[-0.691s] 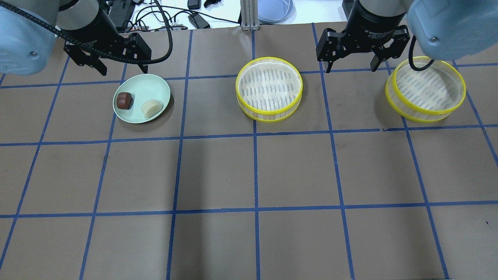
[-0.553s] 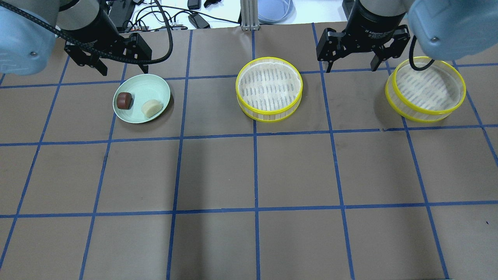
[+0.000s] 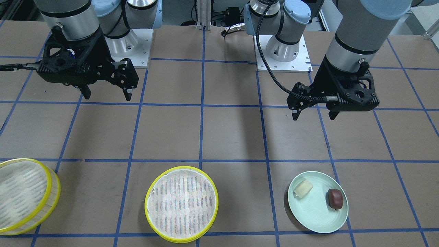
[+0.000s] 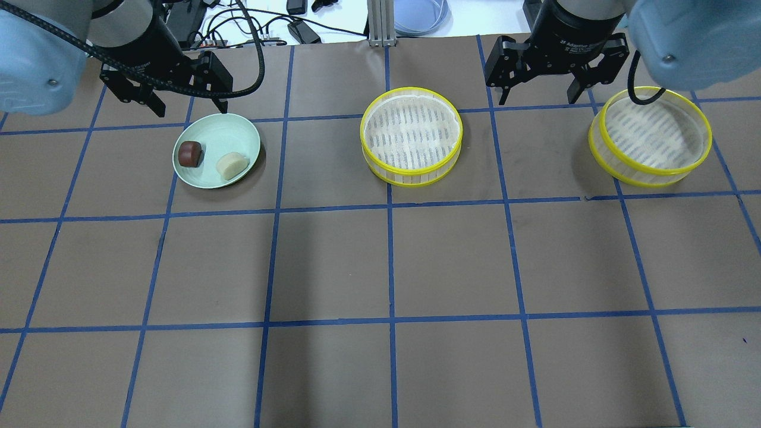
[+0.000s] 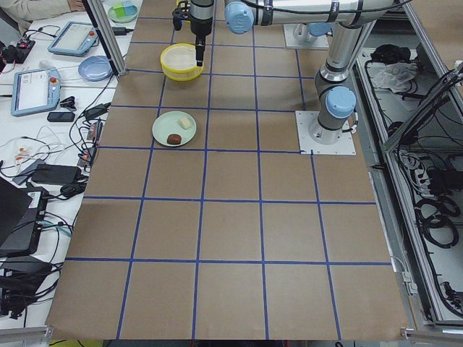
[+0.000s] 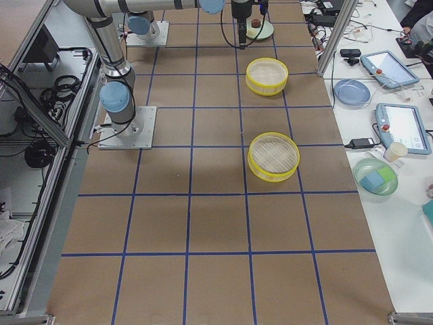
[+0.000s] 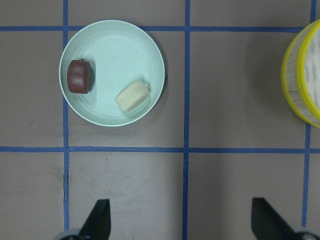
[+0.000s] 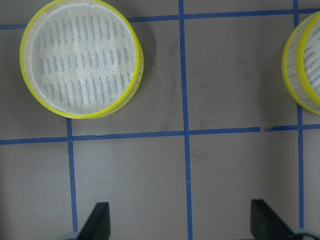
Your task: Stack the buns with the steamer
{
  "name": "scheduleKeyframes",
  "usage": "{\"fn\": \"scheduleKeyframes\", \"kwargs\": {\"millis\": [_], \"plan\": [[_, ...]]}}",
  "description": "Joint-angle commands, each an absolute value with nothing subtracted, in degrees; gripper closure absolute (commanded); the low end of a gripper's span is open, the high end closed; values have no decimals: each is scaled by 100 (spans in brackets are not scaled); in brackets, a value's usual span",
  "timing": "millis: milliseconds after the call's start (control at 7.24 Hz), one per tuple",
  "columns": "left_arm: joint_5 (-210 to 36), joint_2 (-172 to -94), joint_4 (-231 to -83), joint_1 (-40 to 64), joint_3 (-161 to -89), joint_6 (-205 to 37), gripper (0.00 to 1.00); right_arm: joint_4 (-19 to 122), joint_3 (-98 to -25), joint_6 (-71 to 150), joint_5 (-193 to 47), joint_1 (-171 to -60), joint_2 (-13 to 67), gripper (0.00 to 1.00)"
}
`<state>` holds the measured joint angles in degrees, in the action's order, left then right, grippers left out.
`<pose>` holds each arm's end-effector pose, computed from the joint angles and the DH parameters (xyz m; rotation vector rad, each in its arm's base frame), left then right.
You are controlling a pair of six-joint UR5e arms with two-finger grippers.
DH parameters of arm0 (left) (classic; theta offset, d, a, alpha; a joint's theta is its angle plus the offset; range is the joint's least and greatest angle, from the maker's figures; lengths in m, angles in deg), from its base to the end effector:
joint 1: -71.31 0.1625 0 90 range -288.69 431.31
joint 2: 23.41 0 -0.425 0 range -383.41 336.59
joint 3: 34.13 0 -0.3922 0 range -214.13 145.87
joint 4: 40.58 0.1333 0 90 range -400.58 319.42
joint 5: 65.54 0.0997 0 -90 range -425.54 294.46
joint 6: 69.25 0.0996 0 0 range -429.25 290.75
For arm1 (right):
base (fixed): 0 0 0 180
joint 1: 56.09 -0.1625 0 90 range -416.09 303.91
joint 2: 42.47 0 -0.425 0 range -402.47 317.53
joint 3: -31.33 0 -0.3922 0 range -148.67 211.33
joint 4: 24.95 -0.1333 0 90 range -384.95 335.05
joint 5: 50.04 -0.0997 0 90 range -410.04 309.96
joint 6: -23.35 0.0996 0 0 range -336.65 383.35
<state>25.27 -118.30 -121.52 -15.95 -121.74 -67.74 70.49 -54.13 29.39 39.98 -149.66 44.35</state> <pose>-0.1060 -0.5442 0.4813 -0.0347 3.1180 -0.1778 0.1658 -0.5171 0.5091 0.0674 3.1258 -0.1851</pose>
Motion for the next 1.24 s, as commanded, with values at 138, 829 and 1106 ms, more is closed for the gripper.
{"fn": "scheduleKeyframes", "kwargs": {"millis": [138, 829, 1106], "plan": [[2534, -11825, -12197, -1588, -12184, -6750, 0, 7288, -5480, 3142, 3864, -14943, 4349, 0], [2464, -11711, -12364, -1439, -12456, -6750, 0, 7656, -5410, 2822, 3794, -14296, 4112, 0], [2368, -11902, -12311, -1020, -12500, -6358, 0, 7761, -5349, 2233, 3855, -13655, 3727, 0]]}}
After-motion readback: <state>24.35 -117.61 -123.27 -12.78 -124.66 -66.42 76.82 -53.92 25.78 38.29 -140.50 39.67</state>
